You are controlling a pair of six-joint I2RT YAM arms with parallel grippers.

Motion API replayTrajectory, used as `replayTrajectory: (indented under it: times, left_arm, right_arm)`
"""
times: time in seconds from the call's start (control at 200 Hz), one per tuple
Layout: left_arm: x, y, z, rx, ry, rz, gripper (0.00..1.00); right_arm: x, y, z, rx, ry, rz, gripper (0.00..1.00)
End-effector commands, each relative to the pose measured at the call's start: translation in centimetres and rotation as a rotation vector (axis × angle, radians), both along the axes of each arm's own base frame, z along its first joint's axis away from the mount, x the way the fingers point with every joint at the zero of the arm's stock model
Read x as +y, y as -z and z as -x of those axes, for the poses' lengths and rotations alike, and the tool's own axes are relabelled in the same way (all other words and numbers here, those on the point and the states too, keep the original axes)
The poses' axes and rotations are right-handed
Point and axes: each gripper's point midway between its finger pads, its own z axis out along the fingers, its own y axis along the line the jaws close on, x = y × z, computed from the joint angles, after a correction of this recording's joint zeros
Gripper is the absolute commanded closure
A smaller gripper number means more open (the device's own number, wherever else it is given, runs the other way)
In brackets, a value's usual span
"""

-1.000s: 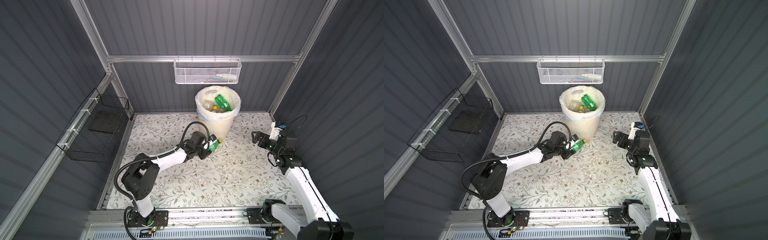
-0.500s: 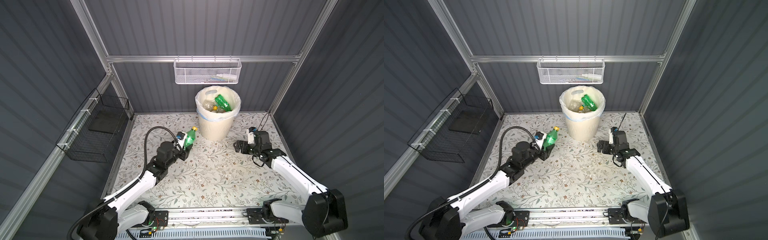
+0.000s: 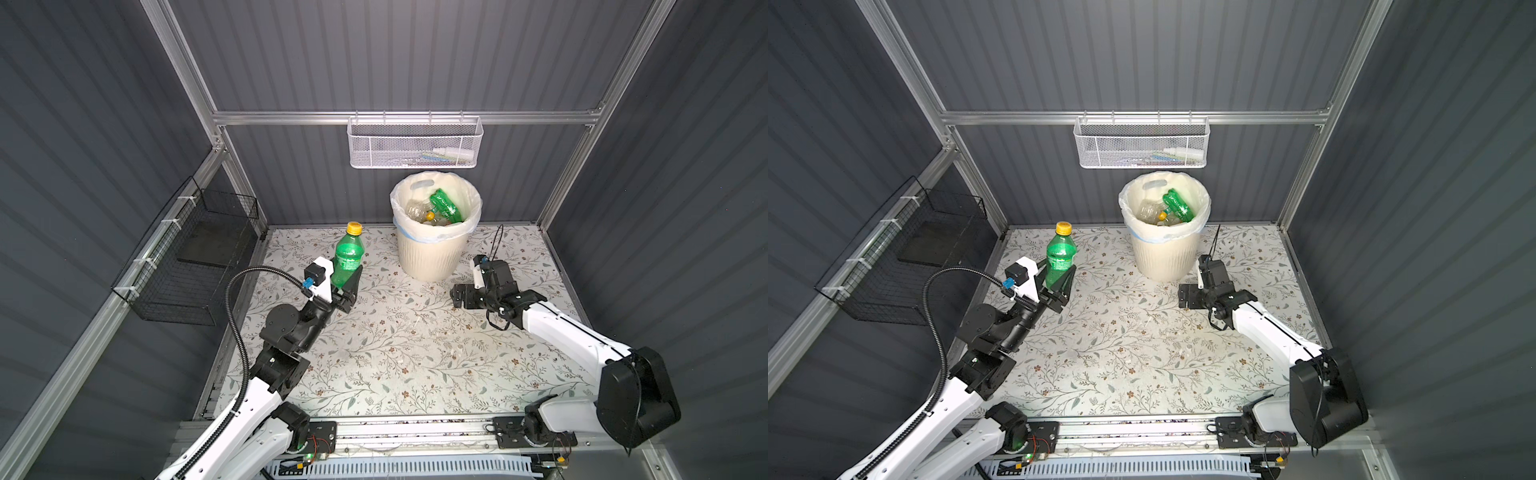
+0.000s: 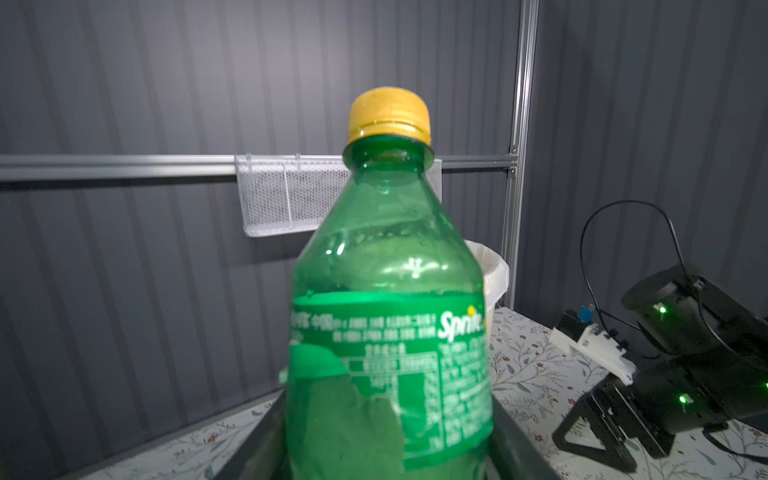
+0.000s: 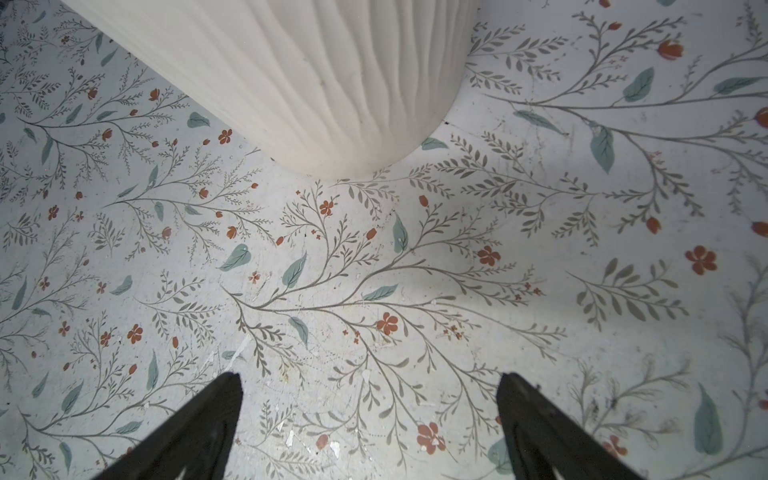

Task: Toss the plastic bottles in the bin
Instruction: 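Carry the Sprite bottle over the bin and open the left gripper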

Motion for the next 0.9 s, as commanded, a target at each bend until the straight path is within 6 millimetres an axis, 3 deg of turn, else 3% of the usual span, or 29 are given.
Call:
replayTrajectory:
  times: [0.0, 0.1, 0.18, 0.25, 0.32, 0.33, 0.345, 0.39, 0.43, 0.55, 0.695, 0.79, 0.896]
  left_arm:
    - [0.2, -7.6, 1.5, -0.241, -0.005, 0.033, 0.51]
    - [-1.6, -11.7, -0.3, -0.302, 0.035, 0.08, 0.5]
    - [-5.2, -13.7, -4.7, -0.235, 0.106, 0.089, 0.49]
    - [-9.8, -14.8, -9.6, -0.108, 0.205, 0.074, 0.48]
    - [-14.1, -13.4, -15.6, 0.112, 0.261, 0.043, 0.39]
    - [-14.8, -12.2, -16.6, 0.162, 0.262, 0.029, 0.36]
    - [-15.4, -12.1, -17.6, 0.199, 0.261, 0.025, 0.31]
    - [-17.1, -10.4, -20.2, 0.299, 0.26, -0.002, 0.03]
    - [-17.7, -9.0, -21.4, 0.358, 0.248, -0.033, 0.0]
    - [-16.7, -8.7, -21.5, 0.326, 0.19, -0.046, 0.0]
    - [-13.2, -10.7, -18.8, 0.235, 0.101, -0.016, 0.0]
    - [-11.0, -9.9, -17.5, 0.223, 0.029, -0.018, 0.0]
    - [-8.3, -7.2, -16.7, 0.241, -0.067, -0.033, 0.0]
  right_arm:
    - [0.1, -0.4, -0.3, -0.028, 0.012, 0.004, 0.02]
    - [0.5, -0.7, -0.3, -0.042, 0.01, -0.007, 0.02]
    - [0.5, -1.0, -0.3, -0.057, 0.009, -0.005, 0.02]
    - [0.5, -1.1, -0.2, -0.066, 0.009, -0.006, 0.02]
    - [0.4, -1.1, -0.1, -0.073, 0.013, -0.011, 0.02]
    - [0.4, -1.1, 0.0, -0.072, 0.014, -0.011, 0.02]
    - [0.4, -1.1, 0.0, -0.073, 0.013, -0.014, 0.02]
    - [0.4, -0.9, 0.3, -0.072, 0.012, -0.019, 0.02]
    - [0.4, -0.8, 0.4, -0.069, 0.009, -0.021, 0.02]
    - [0.2, -0.6, 1.4, -0.069, -0.004, -0.025, 0.02]
    - [-0.2, 0.0, 1.7, -0.074, 0.005, -0.012, 0.01]
    - [-0.3, 0.2, 1.4, -0.071, 0.012, 0.002, 0.01]
    - [-1.2, 0.1, 0.8, -0.095, 0.053, 0.027, 0.01]
